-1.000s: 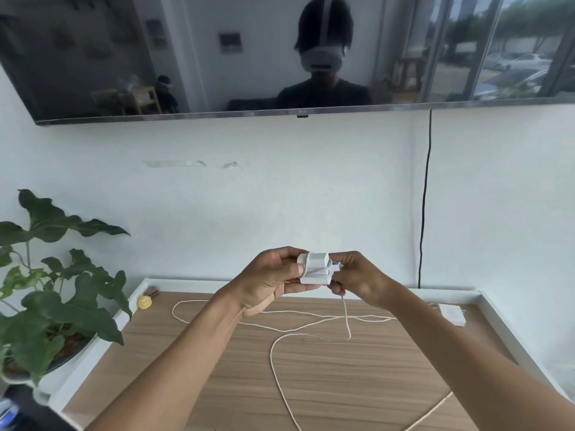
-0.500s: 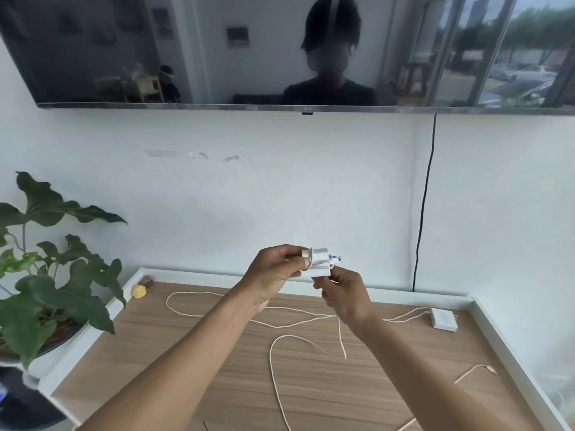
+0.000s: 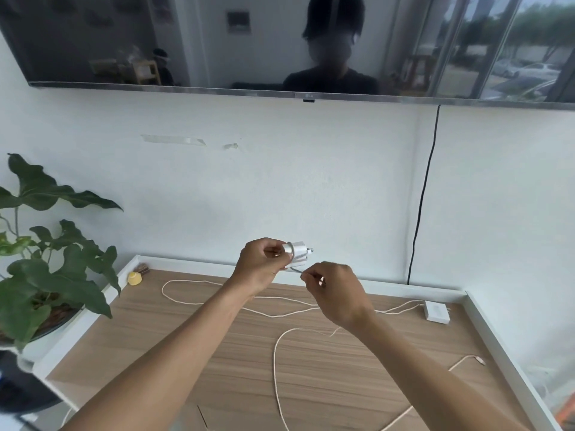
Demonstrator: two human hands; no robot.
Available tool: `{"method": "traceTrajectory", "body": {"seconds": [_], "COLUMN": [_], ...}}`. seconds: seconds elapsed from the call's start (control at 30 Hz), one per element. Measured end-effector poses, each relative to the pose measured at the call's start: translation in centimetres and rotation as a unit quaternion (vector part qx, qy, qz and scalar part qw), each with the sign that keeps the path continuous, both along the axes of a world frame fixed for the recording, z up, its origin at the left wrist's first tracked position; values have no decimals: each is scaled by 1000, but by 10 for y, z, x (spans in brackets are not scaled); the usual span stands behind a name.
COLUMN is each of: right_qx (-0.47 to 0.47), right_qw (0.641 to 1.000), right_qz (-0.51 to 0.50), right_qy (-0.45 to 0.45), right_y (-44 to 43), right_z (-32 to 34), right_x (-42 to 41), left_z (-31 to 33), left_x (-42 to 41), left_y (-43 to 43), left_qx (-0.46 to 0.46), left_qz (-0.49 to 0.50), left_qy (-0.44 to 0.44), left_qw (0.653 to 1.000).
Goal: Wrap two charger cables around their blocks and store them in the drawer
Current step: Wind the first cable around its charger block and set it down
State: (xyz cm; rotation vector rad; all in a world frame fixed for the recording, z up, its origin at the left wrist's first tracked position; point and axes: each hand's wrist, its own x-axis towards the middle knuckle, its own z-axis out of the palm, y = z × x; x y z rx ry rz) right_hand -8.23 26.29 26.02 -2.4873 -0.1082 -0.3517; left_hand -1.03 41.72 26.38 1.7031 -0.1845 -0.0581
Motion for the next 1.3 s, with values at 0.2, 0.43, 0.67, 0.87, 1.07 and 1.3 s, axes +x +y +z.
{"method": "traceTrajectory", "body": {"seconds": [0.2, 0.43, 0.67, 0.87, 1.07, 1.3], "right_qx": [-174, -188, 42, 182, 320, 441], "right_qw": [982, 979, 993, 969, 923, 869], "right_qz": [39, 65, 101, 147, 166, 141], "right_qy": [-55, -47, 33, 80, 132, 173], "right_y": [-11, -20, -28, -32, -40, -37], "right_z": [46, 67, 77, 76, 61, 32], "right_x": [4, 20, 33, 35, 34, 35], "left_z": [-1, 11, 25, 35, 40, 45], "left_x": [-1, -5, -5, -12, -15, -23], "left_y": [5, 5, 14, 13, 10, 7], "left_qx": [132, 135, 96, -9, -87, -182], "left_qz": [-65, -107, -198, -226, -224, -226], "left_qy": [-95, -106, -74, -25, 24, 76], "left_qw": [985, 979, 973, 974, 970, 954]}}
